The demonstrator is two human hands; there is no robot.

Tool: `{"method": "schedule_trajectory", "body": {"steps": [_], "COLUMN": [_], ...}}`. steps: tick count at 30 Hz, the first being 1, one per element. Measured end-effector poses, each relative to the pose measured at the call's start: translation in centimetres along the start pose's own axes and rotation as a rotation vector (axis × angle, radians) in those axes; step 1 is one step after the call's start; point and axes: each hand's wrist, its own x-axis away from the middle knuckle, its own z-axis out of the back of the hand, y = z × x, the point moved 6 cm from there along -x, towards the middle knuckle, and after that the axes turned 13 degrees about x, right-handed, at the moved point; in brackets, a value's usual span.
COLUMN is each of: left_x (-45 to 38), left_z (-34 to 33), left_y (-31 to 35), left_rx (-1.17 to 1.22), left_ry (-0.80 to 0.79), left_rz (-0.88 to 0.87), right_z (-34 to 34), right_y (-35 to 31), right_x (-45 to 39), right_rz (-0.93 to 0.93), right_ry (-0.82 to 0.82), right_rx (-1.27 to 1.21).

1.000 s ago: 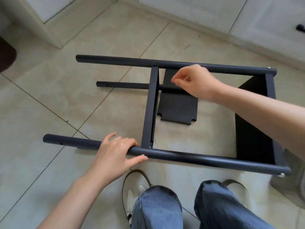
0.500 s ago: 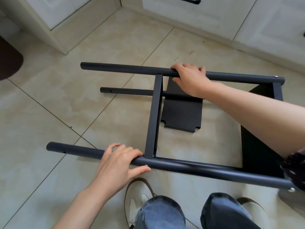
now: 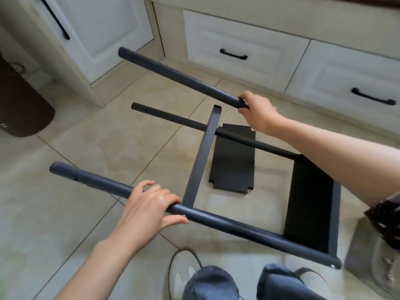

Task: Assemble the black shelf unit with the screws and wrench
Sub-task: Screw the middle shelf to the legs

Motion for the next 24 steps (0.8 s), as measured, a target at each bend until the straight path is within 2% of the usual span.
{"method": "schedule_trajectory", "body": {"steps": [9,11,15,20,24], "left_x": [-2.4,-3.2,-4.5,-6.6,-7.9], "left_z": [8.3,9.0,10.1,11.0,10.9], "left_y": [4.3,4.8,5.9,8.4,11.1], "left_rx": [-0.282,-0.4,-0.497,-0.646,-0.715], "left_ry": [0.01,-0.032,-0.116,-0.084,-0.034], "left_rz": [-0.139,-0.106,-0.058,-0.107,-0.22], "right_z": [10.2,11.5,13.2,13.9,13.7], "right_y": [2.8,4.2,7.2,11.2,14.6], "right_x": [5.0,6.4,9.5,14.5,18.9], "right_rz": [-0.039,-0.092,-0.184,-0.253,-0.311], "right_ry": [0.158,0.17,0.199,0.257,0.306], "right_rx": [-0.142,-0.179,-0.244,-0.369,-0.473]}}
